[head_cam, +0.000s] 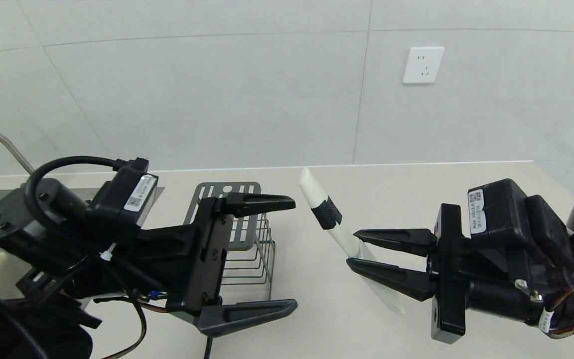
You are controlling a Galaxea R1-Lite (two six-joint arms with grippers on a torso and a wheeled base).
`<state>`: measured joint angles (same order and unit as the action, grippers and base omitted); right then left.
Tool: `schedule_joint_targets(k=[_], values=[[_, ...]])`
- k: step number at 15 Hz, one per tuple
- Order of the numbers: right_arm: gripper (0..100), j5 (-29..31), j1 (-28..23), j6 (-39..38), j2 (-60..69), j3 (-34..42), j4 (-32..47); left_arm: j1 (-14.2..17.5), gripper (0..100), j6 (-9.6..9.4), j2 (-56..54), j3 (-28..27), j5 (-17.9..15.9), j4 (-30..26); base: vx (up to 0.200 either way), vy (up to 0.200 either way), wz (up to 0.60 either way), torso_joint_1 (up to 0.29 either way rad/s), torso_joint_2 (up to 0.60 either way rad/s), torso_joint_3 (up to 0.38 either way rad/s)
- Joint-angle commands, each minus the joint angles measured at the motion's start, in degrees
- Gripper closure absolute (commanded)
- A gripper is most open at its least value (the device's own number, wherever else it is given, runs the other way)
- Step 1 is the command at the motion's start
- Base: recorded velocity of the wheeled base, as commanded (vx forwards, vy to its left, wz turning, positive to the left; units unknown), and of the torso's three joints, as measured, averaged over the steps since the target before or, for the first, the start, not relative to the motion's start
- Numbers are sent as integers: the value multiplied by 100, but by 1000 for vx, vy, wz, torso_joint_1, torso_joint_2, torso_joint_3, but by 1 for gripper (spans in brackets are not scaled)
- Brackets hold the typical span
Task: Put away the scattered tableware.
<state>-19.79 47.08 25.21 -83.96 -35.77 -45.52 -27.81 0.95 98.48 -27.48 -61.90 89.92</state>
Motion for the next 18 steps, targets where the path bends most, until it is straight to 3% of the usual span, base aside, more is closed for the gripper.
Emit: schedule_joint_targets(k=[1,5,8,12,18], values=[[100,1,56,1,64,0,-1,-155,0,72,251,-205,12,8,0,0,0,0,0,0],[100,1,82,1,169,17,-36,-559,0,362,594,-794,284,8,0,0,0,0,0,0],[100,1,108,1,222,17,-36,-621,0,415,822,-1190,310,8,0,0,0,0,0,0],[100,1,108,-7,213,8,-36,-753,0,705,884,-1656,513,8,0,0,0,0,0,0],[100,71,82,-16,195,-80,-45,-832,0,731,884,-1726,513,8,0,0,0,0,0,0]])
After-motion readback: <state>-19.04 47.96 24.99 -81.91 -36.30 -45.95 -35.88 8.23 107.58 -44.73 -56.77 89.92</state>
